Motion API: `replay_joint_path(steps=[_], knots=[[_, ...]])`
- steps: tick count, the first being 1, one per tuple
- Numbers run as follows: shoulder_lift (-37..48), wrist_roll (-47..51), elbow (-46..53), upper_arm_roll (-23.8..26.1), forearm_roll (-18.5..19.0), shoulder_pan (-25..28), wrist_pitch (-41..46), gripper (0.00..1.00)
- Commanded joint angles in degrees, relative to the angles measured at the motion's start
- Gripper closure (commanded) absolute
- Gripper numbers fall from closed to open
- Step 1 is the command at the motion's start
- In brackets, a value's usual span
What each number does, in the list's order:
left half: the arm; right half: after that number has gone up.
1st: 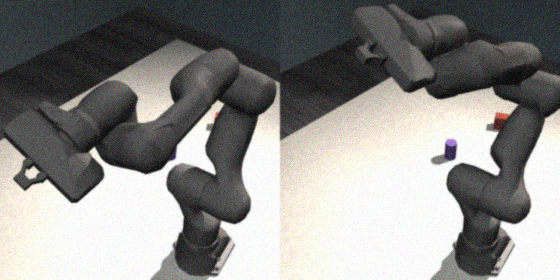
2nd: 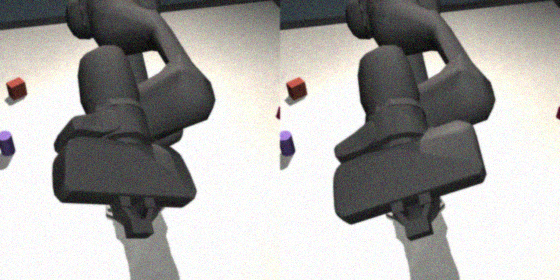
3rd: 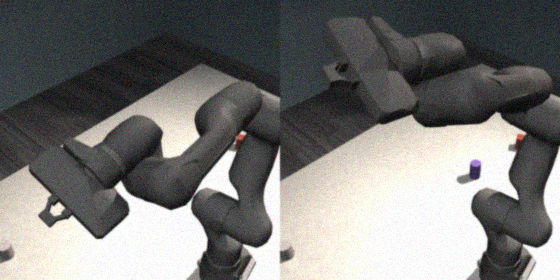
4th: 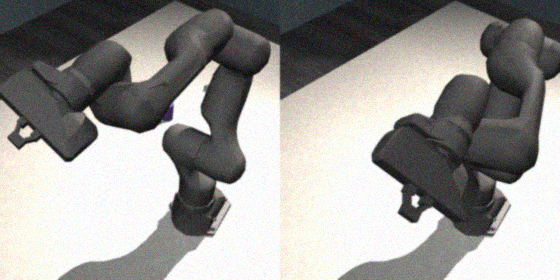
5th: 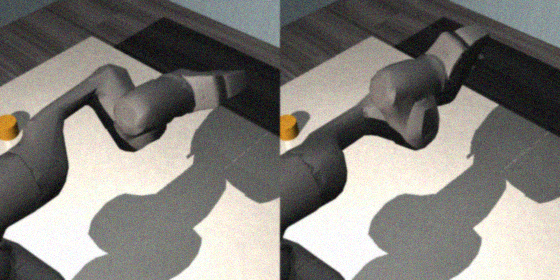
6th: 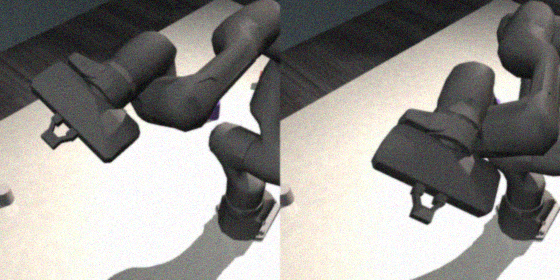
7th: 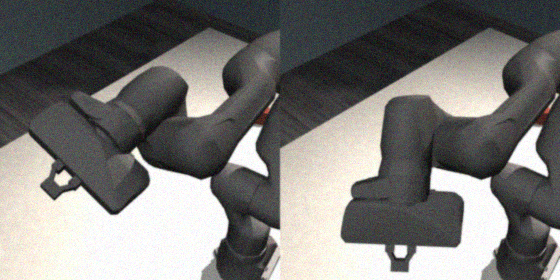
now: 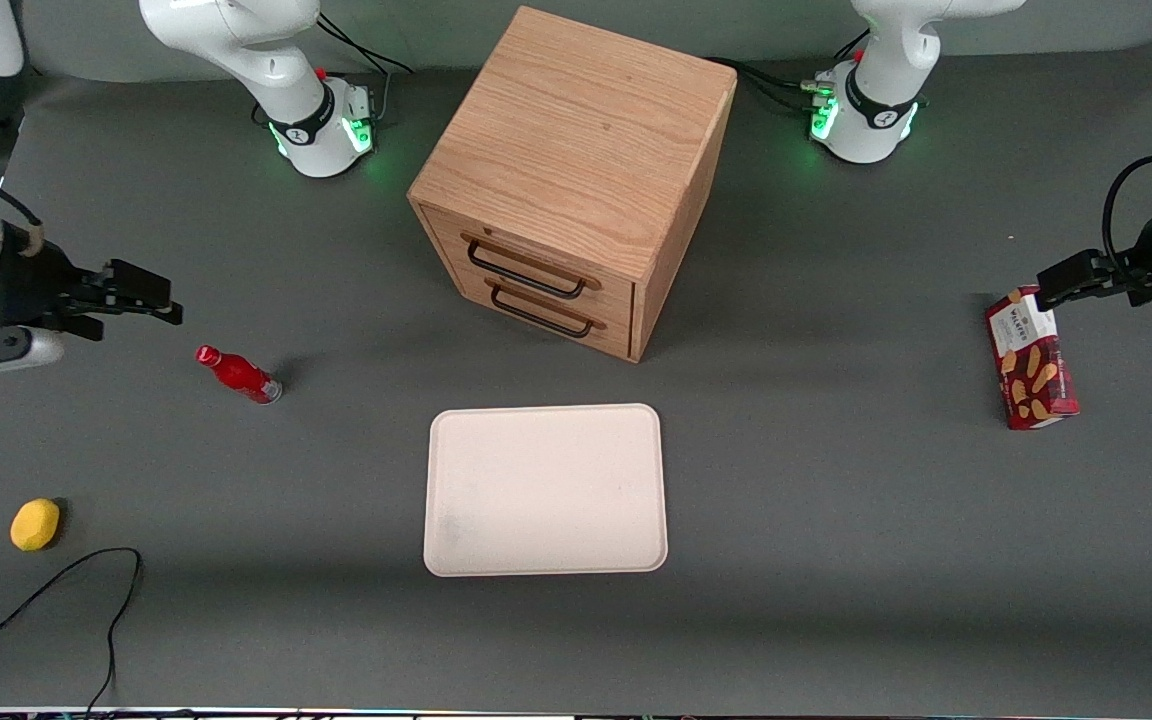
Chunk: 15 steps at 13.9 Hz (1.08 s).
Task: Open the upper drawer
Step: 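Move the right gripper to the upper drawer's black handle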
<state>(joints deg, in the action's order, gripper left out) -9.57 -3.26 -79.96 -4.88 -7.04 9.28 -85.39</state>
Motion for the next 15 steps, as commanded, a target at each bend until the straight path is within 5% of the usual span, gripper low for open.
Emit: replay_joint_path(steps=[1,9,15], knots=[[-4.7,-3.9,5.9,-0.5,-1.4,4.0,0.8,0.0],[-7.9,-27.5,5.8,0.8,-16.3,7.2,1.5,0.0],[-11.3,-29.4,5.1,4.7,-16.3,10.8,2.3,0.0]])
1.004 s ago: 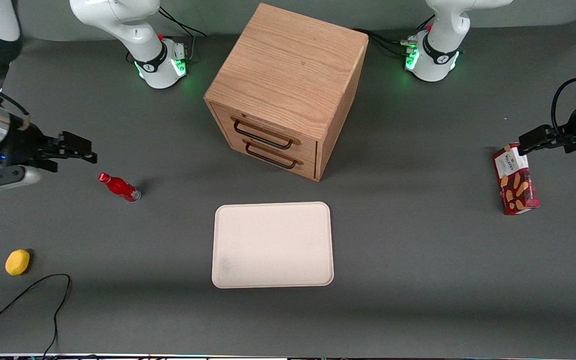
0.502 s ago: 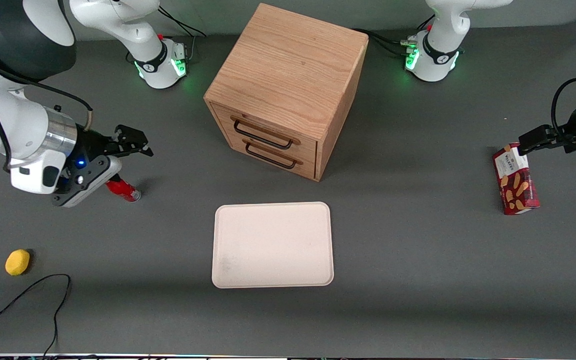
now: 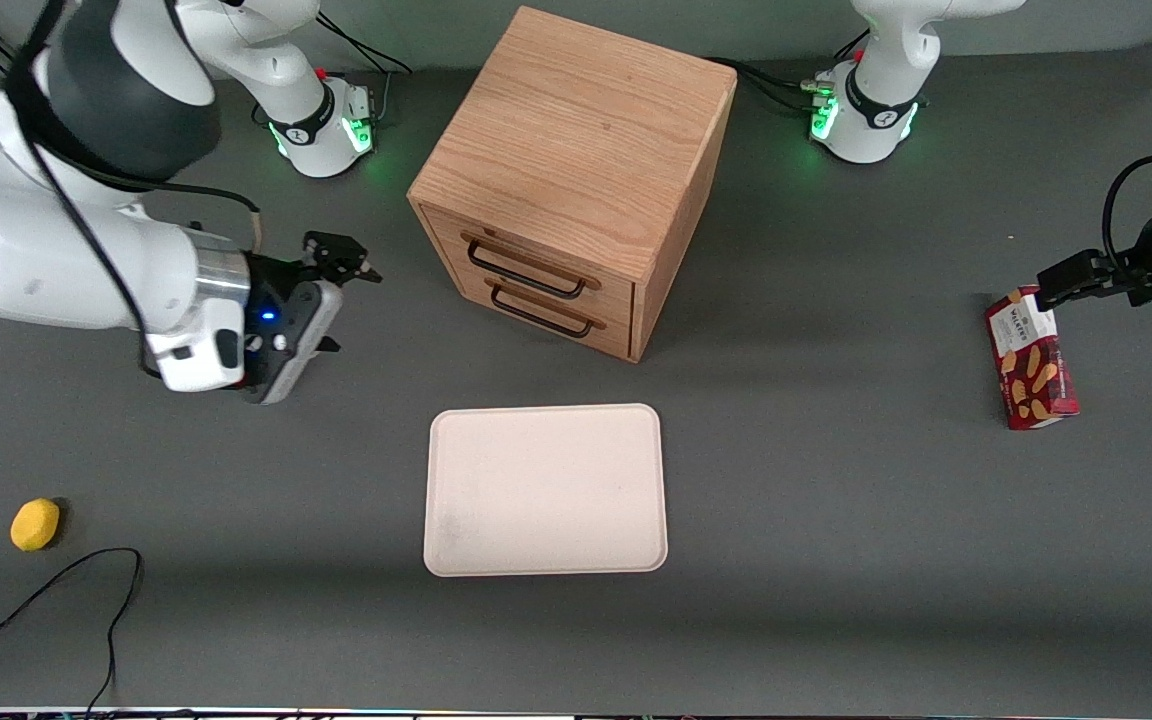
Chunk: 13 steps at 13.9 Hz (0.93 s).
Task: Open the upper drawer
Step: 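Move the right gripper to the upper drawer's black handle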
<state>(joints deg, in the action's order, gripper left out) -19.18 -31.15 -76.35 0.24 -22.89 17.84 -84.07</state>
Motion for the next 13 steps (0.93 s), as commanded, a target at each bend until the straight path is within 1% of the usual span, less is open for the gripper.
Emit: replay_joint_path(steps=[1,2,3,6,11,13], knots=[[-1.6,-1.4,1.4,-0.4,1.4,3.2,0.5,0.0],[-1.6,-0.9,1.4,-0.3,3.3,4.3,-0.4,0.0],[-2.2,-1.1,1.5,-0.3,3.5,5.0,-0.7,0.0],[-5.1,-2.2,1.5,1.3,1.8,5.3,-0.8,0.0],[-8.1,-4.7,1.4,3.5,1.7,6.2,-0.8,0.0],[-8.8,-4.9,1.4,3.7,0.8,7.0,-0.8,0.0]])
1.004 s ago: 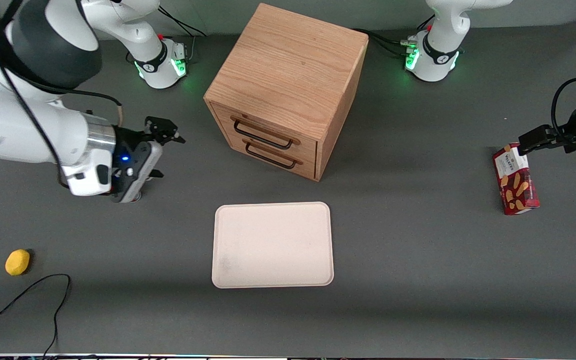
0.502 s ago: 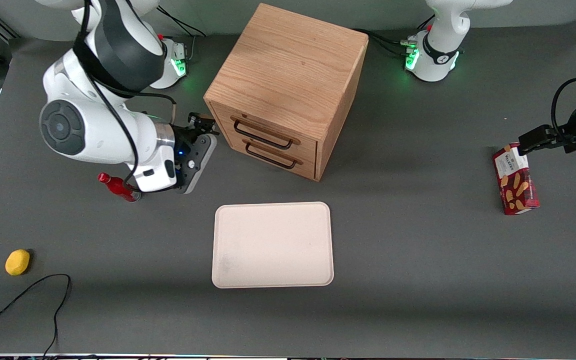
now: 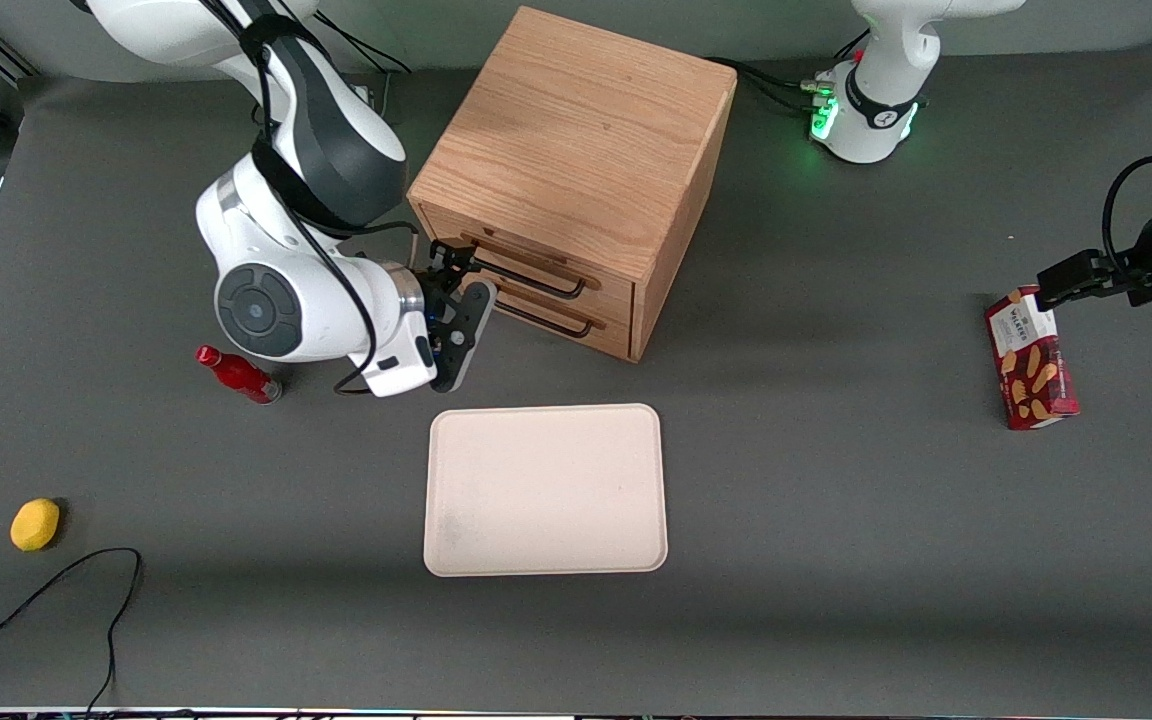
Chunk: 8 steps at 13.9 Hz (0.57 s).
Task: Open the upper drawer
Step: 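Move the right gripper to the upper drawer's black handle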
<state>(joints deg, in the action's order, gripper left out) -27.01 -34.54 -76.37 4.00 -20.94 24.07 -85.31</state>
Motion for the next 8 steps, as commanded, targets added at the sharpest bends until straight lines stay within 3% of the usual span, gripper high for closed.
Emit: replay_joint_path(steps=[1,4,8], knots=[[-1.6,-1.5,1.3,0.0,-2.0,0.9,0.4,0.0],[-3.4,-1.7,1.1,0.0,-6.3,1.1,0.4,0.0],[-3.7,-1.7,-0.7,0.0,-6.4,2.2,0.3,0.0]])
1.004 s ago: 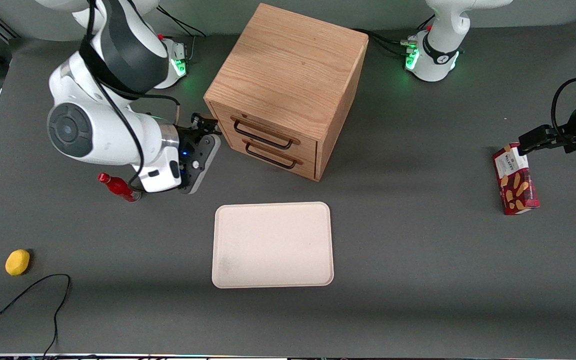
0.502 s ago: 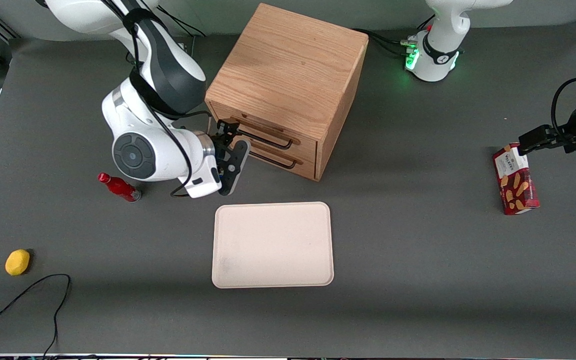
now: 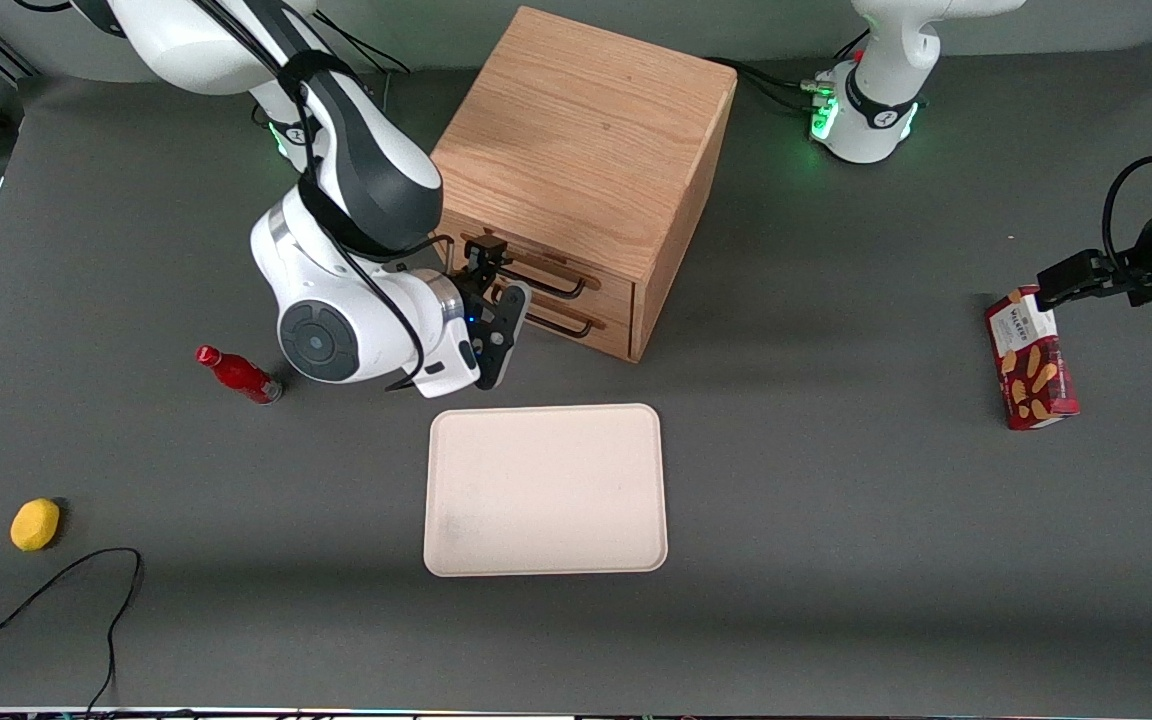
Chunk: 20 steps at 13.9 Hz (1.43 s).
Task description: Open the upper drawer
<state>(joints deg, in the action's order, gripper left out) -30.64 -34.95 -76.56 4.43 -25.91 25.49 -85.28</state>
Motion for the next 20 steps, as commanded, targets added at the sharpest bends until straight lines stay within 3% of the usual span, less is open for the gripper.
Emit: replay_joint_path(steps=[1,20], knots=[[0.0,-1.3,-1.1,-0.4,-1.4,0.8,0.0,0.0],[0.0,-1.2,-5.6,-0.5,-1.4,2.3,-5.2,0.0]])
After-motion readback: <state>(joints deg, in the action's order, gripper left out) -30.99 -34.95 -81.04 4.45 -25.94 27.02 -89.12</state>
